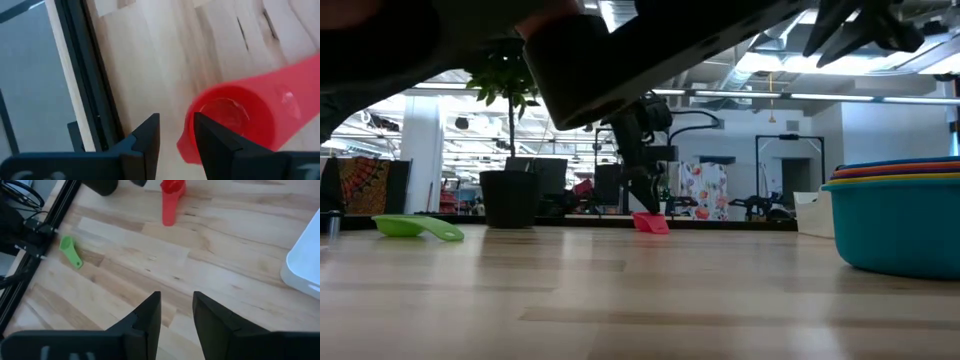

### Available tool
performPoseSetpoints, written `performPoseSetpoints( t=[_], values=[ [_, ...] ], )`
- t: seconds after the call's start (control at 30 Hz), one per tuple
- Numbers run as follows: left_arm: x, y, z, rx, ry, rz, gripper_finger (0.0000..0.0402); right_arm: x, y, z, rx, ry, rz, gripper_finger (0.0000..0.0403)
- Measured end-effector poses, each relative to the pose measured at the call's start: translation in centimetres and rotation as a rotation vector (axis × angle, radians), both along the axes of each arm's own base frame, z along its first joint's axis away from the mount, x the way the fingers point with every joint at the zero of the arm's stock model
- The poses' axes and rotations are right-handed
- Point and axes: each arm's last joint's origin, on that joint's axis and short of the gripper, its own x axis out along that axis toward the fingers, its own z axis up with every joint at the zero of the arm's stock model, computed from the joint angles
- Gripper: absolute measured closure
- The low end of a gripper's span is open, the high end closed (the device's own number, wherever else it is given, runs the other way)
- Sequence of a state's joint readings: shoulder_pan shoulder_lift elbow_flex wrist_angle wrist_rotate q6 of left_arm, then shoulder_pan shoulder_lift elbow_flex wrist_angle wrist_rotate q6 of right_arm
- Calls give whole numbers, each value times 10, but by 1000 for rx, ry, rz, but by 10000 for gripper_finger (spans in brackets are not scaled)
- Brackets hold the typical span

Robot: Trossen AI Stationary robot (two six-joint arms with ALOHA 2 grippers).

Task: Nest measuring cups in basket
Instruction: Stack the red measuring cup on the blue measuring cup

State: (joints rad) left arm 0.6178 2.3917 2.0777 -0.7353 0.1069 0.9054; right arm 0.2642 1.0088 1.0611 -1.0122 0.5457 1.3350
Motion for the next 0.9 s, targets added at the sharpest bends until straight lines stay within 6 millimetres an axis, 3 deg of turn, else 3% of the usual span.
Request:
performPoseSetpoints(
  t=[0.13,0.5,0.67,0.9],
  values=[
    [0,0,0,-2,-3,1,306,0,-1,0,0,1,-6,270],
    [5,-3,2,-48,-73,-51,382,0,1,0,25,3,16,273],
    [5,-3,2,-26,-63,-43,379,0,5,0,43,-5,24,277],
    [5,-3,-7,-27,-32,-67,335,-1,10,0,56,-13,37,278]
  ],
)
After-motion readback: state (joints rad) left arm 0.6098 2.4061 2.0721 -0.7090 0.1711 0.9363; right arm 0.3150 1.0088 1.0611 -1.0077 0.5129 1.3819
